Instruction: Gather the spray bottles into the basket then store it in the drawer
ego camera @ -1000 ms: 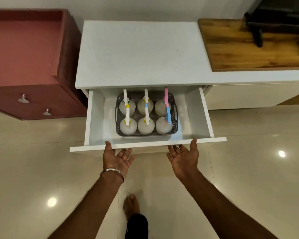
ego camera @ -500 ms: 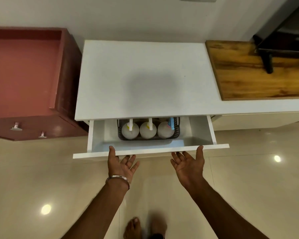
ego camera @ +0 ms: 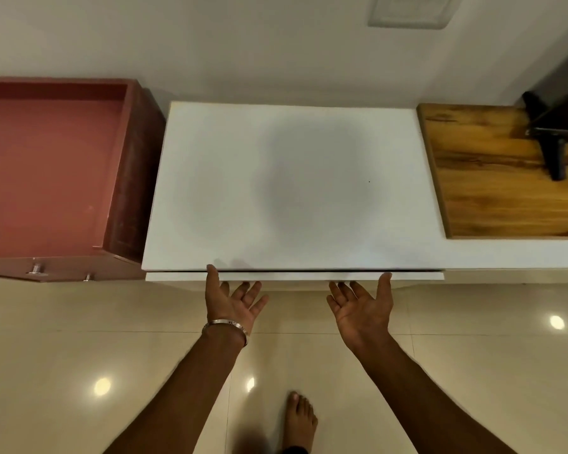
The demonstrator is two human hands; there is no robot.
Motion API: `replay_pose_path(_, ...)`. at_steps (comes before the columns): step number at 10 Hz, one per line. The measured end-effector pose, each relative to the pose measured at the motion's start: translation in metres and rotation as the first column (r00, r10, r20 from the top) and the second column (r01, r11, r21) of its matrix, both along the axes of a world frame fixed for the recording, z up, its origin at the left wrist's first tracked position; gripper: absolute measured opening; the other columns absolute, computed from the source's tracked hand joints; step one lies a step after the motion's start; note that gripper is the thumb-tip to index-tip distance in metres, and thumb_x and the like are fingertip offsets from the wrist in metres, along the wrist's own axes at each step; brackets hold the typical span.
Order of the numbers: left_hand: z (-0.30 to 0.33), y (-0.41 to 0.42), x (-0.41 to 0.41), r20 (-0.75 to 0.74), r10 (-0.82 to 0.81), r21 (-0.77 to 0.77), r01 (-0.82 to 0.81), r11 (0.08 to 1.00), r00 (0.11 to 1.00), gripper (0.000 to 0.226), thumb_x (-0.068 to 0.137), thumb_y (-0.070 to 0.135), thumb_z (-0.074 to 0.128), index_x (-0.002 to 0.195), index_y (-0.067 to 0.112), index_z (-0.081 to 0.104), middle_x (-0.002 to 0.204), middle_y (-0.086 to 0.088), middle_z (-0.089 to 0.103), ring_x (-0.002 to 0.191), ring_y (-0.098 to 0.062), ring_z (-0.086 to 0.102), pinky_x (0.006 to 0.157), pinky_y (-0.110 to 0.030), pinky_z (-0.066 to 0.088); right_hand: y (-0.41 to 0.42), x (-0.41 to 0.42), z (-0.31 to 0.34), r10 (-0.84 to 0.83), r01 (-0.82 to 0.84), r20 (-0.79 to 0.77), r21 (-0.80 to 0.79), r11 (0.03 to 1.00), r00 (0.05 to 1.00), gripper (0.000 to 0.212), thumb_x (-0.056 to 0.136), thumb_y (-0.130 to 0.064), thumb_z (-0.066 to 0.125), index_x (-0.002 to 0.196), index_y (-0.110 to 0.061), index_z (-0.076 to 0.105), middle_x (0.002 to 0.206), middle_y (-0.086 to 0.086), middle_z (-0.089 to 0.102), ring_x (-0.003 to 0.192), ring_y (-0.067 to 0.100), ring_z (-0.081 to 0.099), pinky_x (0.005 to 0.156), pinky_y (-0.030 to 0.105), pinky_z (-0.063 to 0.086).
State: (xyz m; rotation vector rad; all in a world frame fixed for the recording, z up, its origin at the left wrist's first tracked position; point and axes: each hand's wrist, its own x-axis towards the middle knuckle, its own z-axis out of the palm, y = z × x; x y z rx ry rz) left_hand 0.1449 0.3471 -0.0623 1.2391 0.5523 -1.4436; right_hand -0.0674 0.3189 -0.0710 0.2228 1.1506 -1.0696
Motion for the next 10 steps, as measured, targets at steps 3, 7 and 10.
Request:
replay_pose_path(3, -0.007, -0.034, 0.007, -0.018, 0.021, 0.031, -0.02, 0.999, 1.0, 0.085, 0.077, 0.068, 0.058, 0.144, 0.019, 0.035, 0.132, -0.02, 0.052, 0.113, -0.039, 0.057, 0.096, -0.054, 0.046, -0.034, 0.007, -0.005, 0.004, -0.003, -0.034, 0.04, 0.999, 0.999, 0.087, 0.087, -0.072, 0.05, 0.14, -0.003, 0.042, 0.135, 0.016, 0.055, 0.13, 0.034, 0.052, 0.117, 0.047, 0.028)
replay_pose_path(7, 0.01, -0.026, 0.015, -0.034, -0.038, -0.008, 0.038, 0.999, 0.999, 0.085, 0.079, 0.068, 0.056, 0.143, 0.016, 0.036, 0.137, -0.02, 0.049, 0.119, -0.04, 0.054, 0.098, -0.058, 0.041, -0.029, 0.015, 0.016, 0.076, -0.073, -0.065, 0.04, 0.997, 0.995, 0.081, 0.092, -0.065, 0.048, 0.147, -0.007, 0.04, 0.148, 0.013, 0.049, 0.136, 0.03, 0.049, 0.12, 0.045, 0.026)
replay_pose_path(10, 0.023, -0.021, 0.014, 0.006, -0.084, -0.039, 0.084, 0.996, 0.996, 0.098, 0.08, 0.064, 0.058, 0.153, 0.019, 0.009, 0.151, -0.02, 0.033, 0.124, -0.038, 0.052, 0.099, -0.058, 0.041, -0.019, 0.027, 0.032, 0.19, -0.189, -0.139, 0.02, 0.982, 0.972, 0.09, 0.095, -0.061, 0.047, 0.157, -0.006, 0.014, 0.16, 0.021, 0.028, 0.145, 0.033, 0.037, 0.122, 0.045, 0.026)
